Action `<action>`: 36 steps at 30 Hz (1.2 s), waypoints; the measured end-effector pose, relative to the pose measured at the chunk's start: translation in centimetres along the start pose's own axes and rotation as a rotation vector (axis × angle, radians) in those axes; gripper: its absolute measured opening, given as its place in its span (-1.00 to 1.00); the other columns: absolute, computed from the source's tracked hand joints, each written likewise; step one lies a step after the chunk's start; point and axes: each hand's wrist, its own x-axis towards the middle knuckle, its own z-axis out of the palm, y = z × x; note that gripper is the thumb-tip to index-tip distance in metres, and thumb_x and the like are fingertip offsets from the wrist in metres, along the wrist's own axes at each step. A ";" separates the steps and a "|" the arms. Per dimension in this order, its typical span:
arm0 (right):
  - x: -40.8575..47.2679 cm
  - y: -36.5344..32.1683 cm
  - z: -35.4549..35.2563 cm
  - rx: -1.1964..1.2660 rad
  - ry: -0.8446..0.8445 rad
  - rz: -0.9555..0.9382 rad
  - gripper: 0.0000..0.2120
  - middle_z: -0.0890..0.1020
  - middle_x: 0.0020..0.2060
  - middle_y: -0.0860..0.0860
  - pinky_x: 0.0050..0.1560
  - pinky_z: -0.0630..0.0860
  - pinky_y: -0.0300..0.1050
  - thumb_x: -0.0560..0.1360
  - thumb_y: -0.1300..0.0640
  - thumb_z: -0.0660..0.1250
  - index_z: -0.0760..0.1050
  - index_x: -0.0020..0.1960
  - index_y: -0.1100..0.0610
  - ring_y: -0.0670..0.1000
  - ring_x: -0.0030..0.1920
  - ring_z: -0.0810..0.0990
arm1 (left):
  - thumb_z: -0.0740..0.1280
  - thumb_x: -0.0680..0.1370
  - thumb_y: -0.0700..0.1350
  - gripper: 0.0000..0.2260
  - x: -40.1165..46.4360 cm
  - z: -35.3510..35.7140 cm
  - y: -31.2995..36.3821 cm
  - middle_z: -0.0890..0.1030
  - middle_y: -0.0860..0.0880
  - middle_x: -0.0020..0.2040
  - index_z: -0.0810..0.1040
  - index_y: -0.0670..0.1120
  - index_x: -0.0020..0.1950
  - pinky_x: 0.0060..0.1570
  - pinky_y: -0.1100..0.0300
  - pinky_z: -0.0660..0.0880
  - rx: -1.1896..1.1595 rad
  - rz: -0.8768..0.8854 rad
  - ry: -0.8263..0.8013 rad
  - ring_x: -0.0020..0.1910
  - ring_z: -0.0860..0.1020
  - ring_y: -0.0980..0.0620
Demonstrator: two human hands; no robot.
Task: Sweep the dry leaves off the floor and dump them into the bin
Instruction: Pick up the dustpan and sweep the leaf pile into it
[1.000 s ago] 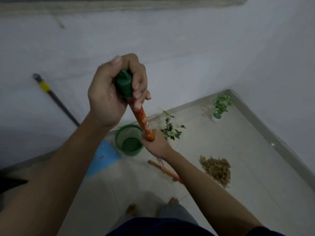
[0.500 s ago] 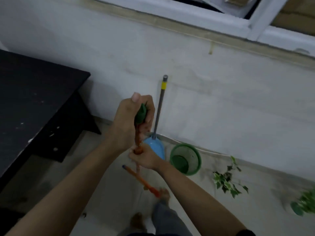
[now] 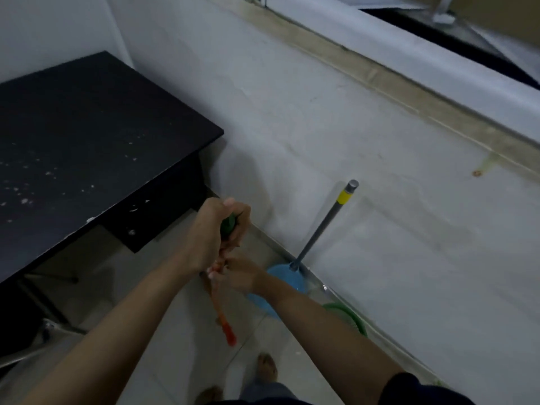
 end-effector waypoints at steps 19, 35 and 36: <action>3.1 7.9 -24.0 -1.421 0.016 0.610 -0.81 0.50 -0.13 0.01 -0.05 0.31 -0.04 0.44 0.32 0.22 0.53 -0.04 0.11 0.05 -0.02 0.49 | 0.05 0.47 0.43 -0.32 1.8 1.1 -1.0 0.38 -0.11 -0.58 0.40 -0.17 -0.43 -0.39 -0.16 0.44 0.029 0.011 0.072 -0.59 0.41 -0.08; 1.8 6.6 -20.7 -1.593 -0.275 0.504 -0.80 0.55 0.07 -0.01 -0.10 0.38 -0.12 0.53 0.23 0.15 0.52 0.05 0.11 0.04 0.06 0.56 | 0.02 0.31 0.59 -0.28 0.2 2.3 -2.0 0.24 0.09 -0.59 0.29 -0.09 -0.49 -0.51 0.40 0.13 -0.073 -0.002 0.239 -0.62 0.15 0.18; 1.5 6.2 -20.3 -1.586 -0.271 0.504 -0.81 0.54 0.06 0.00 -0.10 0.38 -0.12 0.53 0.24 0.14 0.50 0.02 0.11 0.04 0.06 0.56 | 0.02 0.31 0.59 -0.29 0.0 2.1 -1.9 0.23 0.08 -0.60 0.29 -0.08 -0.50 -0.51 0.40 0.13 -0.073 -0.001 0.226 -0.63 0.15 0.18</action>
